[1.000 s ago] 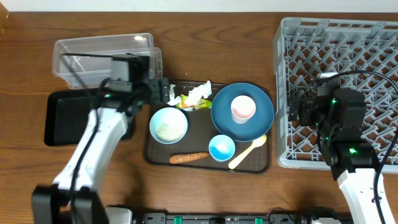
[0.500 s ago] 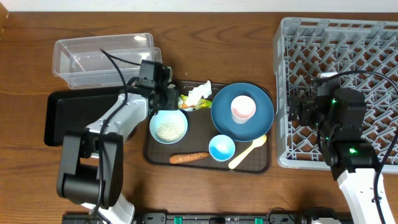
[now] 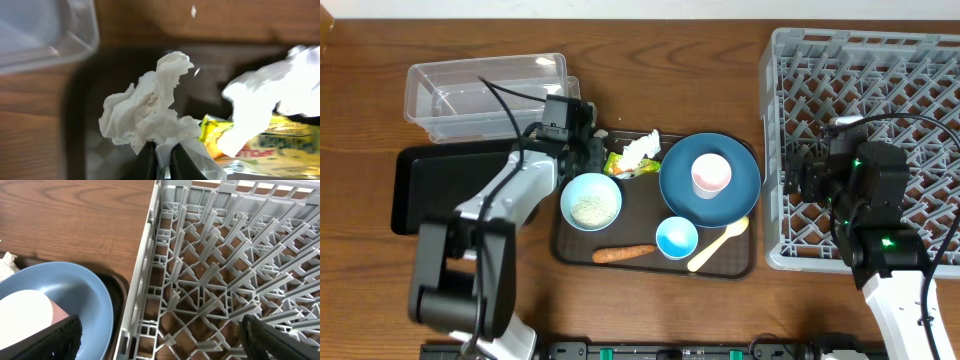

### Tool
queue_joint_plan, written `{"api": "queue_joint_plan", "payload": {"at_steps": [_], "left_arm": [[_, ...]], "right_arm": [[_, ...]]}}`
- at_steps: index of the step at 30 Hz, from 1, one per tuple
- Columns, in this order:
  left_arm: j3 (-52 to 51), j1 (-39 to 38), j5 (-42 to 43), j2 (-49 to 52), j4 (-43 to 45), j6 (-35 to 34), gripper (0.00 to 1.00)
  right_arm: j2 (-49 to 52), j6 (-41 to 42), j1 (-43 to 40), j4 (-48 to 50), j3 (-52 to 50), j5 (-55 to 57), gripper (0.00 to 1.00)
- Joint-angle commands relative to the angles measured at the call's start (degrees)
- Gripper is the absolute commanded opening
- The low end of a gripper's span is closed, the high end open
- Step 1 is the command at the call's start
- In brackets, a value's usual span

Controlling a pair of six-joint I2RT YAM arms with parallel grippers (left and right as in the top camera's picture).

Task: Sort waste into correct bins and load items into the dishwasher rack
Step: 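Grasp the tissues with the left gripper and lift toward the clear container, then open the left gripper to drop the tissues into the clear container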

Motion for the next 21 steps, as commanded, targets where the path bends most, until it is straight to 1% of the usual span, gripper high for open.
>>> {"api": "queue_joint_plan", "payload": {"at_steps": [1, 4, 7, 12, 20, 21], "left_arm": [[1.6, 0.1, -5.6, -7.3, 0.5, 0.2, 0.12], [1.6, 0.3, -12.9, -11.5, 2.1, 0.2, 0.12], [1.6, 1.5, -18.7, -13.7, 5.5, 0.2, 0.12], [1.6, 5.1, -18.9, -12.9, 11.4, 0.2, 0.13], [1.6, 11.4, -18.9, -6.5, 18.4, 0.2, 0.13], [1.6, 11.7, -18.9, -5.8, 19.2, 0.2, 0.24]], "right_arm": [[0.0, 0.7, 0.3, 0.0, 1.1, -0.3, 0.99], [0.0, 0.7, 0.3, 0.0, 1.1, -0.3, 0.99], [0.0, 0.7, 0.3, 0.0, 1.1, -0.4, 0.99], [0.0, 0.7, 0.3, 0.0, 1.0, -0.4, 0.99], [0.0, 0.8, 0.3, 0.0, 1.0, -0.4, 0.99], [0.0, 0.7, 0.3, 0.0, 1.0, -0.4, 0.99]]}}
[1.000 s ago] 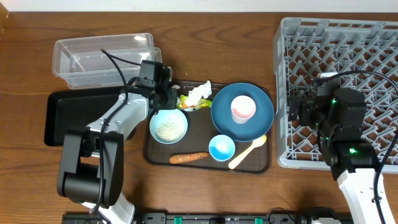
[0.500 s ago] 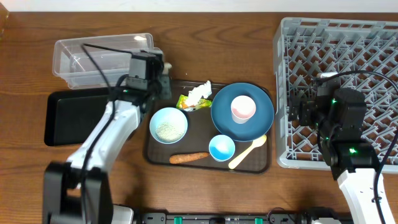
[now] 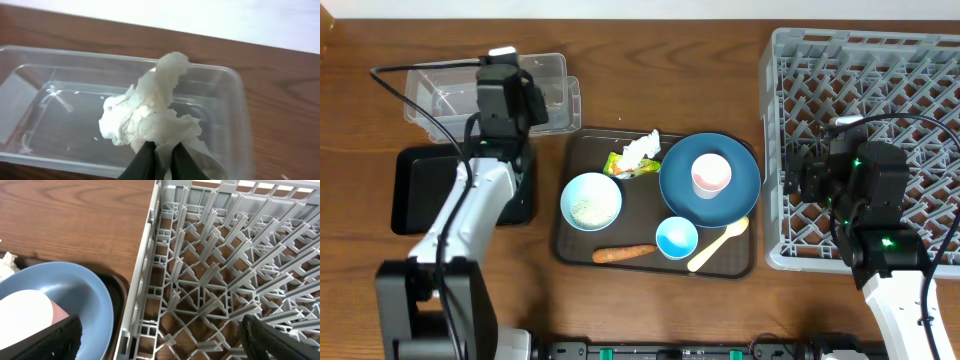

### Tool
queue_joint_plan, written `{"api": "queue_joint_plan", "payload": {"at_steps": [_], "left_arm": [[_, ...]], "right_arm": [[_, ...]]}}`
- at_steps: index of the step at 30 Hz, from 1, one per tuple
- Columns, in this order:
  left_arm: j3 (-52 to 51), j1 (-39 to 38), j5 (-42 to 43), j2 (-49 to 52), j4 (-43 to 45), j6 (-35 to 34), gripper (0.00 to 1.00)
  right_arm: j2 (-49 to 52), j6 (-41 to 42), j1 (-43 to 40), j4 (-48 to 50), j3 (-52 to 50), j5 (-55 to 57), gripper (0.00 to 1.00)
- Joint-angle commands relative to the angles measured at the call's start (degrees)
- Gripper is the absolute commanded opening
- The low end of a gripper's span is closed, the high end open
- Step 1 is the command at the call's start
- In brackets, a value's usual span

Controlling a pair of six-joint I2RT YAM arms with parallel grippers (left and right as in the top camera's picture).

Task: Sort waste into correct bins and load items into the dishwasher rack

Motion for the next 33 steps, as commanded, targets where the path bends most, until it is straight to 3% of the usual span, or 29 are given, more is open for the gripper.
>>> {"api": "queue_joint_plan", "payload": {"at_steps": [1, 5, 14, 23, 33], "left_arm": [[0.9, 1.1, -1.0, 2.3, 1.9, -0.2, 0.33], [0.9, 1.0, 0.3, 2.3, 3.5, -0.2, 0.56], [0.9, -3.8, 17.9, 1.0, -2.0, -0.2, 0.54], [0.5, -16.5, 18.2, 3.0, -8.0, -0.2, 0.59], [0.5, -19.7, 20.2, 11.0, -5.4, -0.2, 0.60]], "right_arm": [[0.0, 0.8, 0.3, 0.0, 1.0, -0.4, 0.99], [0.0, 0.7, 0.3, 0.0, 1.0, -0.4, 0.99], [0.0, 0.7, 0.3, 0.0, 1.0, -0.4, 0.99], [0.5, 0.7, 0.3, -0.1, 1.0, -0.4, 0.99], [0.5, 0.7, 0.3, -0.1, 1.0, -0.4, 0.99]]}}
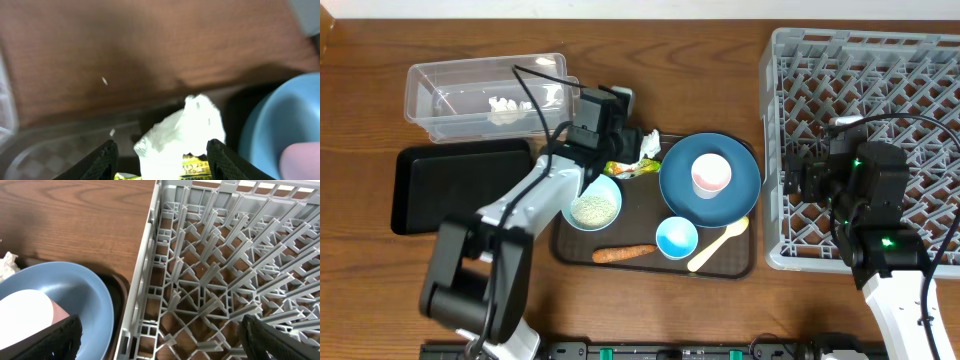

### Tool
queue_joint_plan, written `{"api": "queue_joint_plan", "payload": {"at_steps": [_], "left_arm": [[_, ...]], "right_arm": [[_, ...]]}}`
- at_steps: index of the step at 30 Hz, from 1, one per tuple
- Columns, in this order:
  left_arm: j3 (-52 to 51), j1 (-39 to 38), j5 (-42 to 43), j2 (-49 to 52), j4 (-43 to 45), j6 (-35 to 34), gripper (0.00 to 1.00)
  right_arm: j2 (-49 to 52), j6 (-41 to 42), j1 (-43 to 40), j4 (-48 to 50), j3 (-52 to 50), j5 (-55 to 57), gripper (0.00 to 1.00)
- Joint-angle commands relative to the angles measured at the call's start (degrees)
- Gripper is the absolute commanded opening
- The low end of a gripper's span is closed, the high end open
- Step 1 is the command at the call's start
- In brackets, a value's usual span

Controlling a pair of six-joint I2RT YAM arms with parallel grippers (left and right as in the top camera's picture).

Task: Sort waste into correct bins and load items into the dishwasher rack

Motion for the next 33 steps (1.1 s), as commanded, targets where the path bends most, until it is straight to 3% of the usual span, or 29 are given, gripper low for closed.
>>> {"api": "queue_joint_plan", "payload": {"at_steps": [1, 15, 20, 22, 28, 33], "left_arm": [[0.5, -0.5, 1.7, 2.4, 0.5, 0.3, 0.60], [0.5, -3.1, 2.5, 8.9, 3.5, 0.3, 0.59], [0.5, -3.2, 2.5, 10.0, 6.7, 0.3, 0.29], [0.5, -3.2, 2.5, 9.9, 7.7, 0.3, 0.24], [0.6, -2.4, 1.2, 8.4, 7.8, 0.3, 0.11], [0.6, 0.2, 1.2, 2.4, 7.5, 0.3, 0.11]], "right_arm": [[0.5, 0.7, 0.3, -0.1, 1.0, -0.3, 0.99], [0.5, 0.8, 0.3, -0.1, 1.0, -0.3, 0.99], [0.5, 1.8, 0.3, -0.4, 1.0, -0.3, 0.99], [0.5, 1.8, 0.3, -0.5, 1.0, -0.3, 0.99], [0.5, 1.8, 0.3, -0.5, 1.0, -0.3, 0.99], [0.5, 1.8, 0.3, -0.5, 1.0, -0.3, 0.99]]}}
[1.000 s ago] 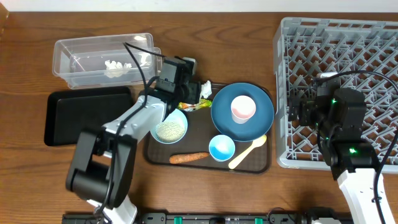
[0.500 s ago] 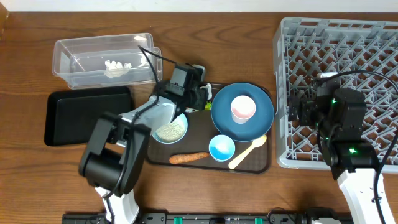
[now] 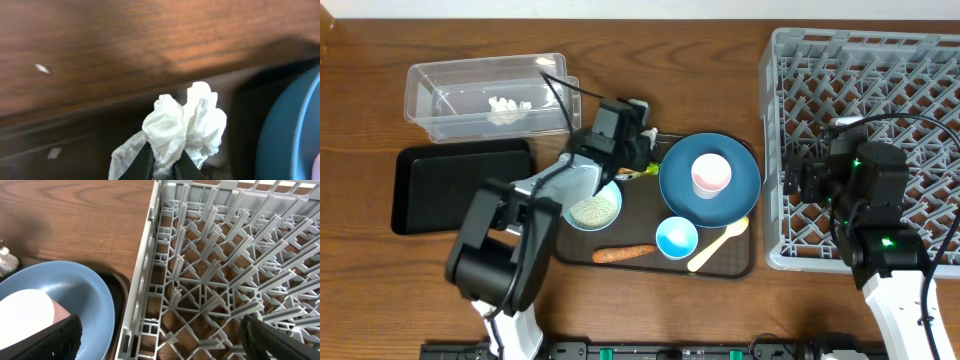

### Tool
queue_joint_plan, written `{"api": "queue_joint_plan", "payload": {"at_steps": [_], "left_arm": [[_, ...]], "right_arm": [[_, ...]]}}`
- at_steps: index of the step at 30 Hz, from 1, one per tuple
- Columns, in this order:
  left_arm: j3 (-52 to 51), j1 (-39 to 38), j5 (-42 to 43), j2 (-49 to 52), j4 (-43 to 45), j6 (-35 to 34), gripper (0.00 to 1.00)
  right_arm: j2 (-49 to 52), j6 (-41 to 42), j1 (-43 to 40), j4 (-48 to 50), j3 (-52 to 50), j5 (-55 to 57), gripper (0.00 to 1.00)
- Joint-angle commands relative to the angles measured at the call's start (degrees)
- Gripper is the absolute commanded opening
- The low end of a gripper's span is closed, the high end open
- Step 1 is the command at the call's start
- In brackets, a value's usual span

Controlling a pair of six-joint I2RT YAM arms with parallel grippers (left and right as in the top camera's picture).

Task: Sort waste into correct bins and load items into the dishwasher rack

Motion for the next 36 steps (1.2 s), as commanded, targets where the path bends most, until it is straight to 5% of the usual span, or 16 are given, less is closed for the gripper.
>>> {"api": "queue_joint_plan", "payload": {"at_steps": [1, 10, 21, 31, 36], "left_arm": [[0.6, 2.6, -0.8, -6.7, -0.1, 0.5, 0.11], [0.6, 11.6, -8.2, -15.1, -1.0, 0.5, 0.15], [0.6, 22.8, -8.9, -14.8, 3.6, 0.8, 0.17], [0.6, 25.2, -9.0, -12.1, 11.0, 0.8, 0.17], [0.6, 25.2, -9.0, -9.2, 12.7, 0.8, 0.38]], "right_arm": [[0.5, 1.0, 0.3, 0.0, 1.0, -0.3, 0.99], [0.5, 1.0, 0.3, 0.0, 1.0, -0.3, 0.99], [0.5, 1.0, 0.3, 0.0, 1.0, -0.3, 0.99], [0.5, 1.0, 0.3, 0.0, 1.0, -0.3, 0.99], [0.5, 1.0, 0.3, 0.0, 1.0, -0.3, 0.99]]}}
